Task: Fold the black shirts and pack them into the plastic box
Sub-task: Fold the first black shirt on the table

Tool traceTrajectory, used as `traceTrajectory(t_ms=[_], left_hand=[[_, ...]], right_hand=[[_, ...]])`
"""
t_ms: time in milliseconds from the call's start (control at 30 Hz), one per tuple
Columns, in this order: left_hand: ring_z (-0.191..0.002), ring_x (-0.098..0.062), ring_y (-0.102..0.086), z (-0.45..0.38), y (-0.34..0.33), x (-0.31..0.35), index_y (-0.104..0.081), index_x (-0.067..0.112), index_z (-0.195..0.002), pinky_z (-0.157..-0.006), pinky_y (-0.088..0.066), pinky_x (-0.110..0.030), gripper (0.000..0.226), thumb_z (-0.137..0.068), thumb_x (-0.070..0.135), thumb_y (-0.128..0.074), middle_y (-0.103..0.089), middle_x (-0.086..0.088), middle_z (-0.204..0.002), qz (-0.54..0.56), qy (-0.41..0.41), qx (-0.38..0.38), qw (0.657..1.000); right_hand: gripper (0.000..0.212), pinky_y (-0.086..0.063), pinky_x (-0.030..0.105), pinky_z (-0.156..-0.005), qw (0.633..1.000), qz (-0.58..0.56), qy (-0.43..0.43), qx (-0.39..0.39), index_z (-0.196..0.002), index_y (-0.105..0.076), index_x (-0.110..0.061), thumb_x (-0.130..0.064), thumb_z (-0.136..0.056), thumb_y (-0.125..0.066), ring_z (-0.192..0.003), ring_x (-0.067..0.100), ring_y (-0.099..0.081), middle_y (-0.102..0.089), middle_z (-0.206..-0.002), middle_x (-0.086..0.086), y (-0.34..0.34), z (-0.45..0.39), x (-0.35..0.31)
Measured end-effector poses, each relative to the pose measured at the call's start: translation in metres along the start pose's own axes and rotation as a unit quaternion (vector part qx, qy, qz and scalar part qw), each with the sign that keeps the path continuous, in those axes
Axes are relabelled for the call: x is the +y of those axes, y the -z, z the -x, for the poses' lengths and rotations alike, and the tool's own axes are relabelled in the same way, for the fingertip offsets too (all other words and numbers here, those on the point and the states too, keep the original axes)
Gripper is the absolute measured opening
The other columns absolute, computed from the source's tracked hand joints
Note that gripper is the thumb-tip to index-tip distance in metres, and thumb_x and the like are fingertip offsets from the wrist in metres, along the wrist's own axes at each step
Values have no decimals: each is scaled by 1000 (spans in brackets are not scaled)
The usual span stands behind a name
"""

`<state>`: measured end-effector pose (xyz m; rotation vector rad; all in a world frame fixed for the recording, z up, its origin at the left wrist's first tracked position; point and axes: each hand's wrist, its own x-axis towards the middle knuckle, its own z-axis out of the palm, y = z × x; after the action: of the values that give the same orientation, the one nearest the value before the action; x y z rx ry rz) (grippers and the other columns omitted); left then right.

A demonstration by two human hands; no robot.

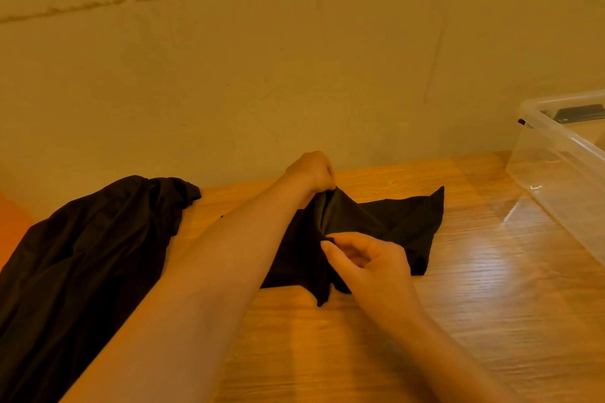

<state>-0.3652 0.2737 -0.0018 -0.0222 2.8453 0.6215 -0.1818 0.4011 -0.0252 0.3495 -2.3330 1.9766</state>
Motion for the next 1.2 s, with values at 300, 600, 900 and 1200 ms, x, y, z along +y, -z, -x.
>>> traceTrajectory(t_ms=[300,600,900,1200], left_hand=[[-101,-17,-59,-8,18,-6,-69,8,-108,-81,-45,-25,18,-92,13,-63,-65,-7,-114,-82,-109,-72,988],[-97,-16,-68,33,85,-9,-71,13,-108,-91,-54,-31,25,-84,16,-73,-71,-2,-104,-41,-76,-184,979],[-66,-18,-64,66,105,-24,-70,5,-91,-55,-53,-25,13,-85,16,-67,-69,-14,-89,-5,-29,-1,1000],[-48,-13,-43,110,163,-12,-70,5,-87,-41,-32,-21,11,-84,11,-61,-67,-8,-72,195,21,147,970]], right_hand=[[25,-51,9,-70,999,8,43,20,-93,-63,-40,-17,-84,-67,-83,-6,-66,-69,-88,-24,6,-1,-2],[21,-49,7,-66,998,6,54,41,-95,-66,-32,-15,-83,-67,-82,-6,-66,-70,-85,-23,30,4,-11],[24,-48,6,-63,991,49,109,62,-89,-67,-33,-10,-85,-66,-79,-7,-66,-68,-78,-29,53,3,-37],[16,-47,7,-66,972,110,174,117,-87,-68,-35,-19,-89,-65,-76,-4,-65,-68,-74,-23,88,-47,-88]])
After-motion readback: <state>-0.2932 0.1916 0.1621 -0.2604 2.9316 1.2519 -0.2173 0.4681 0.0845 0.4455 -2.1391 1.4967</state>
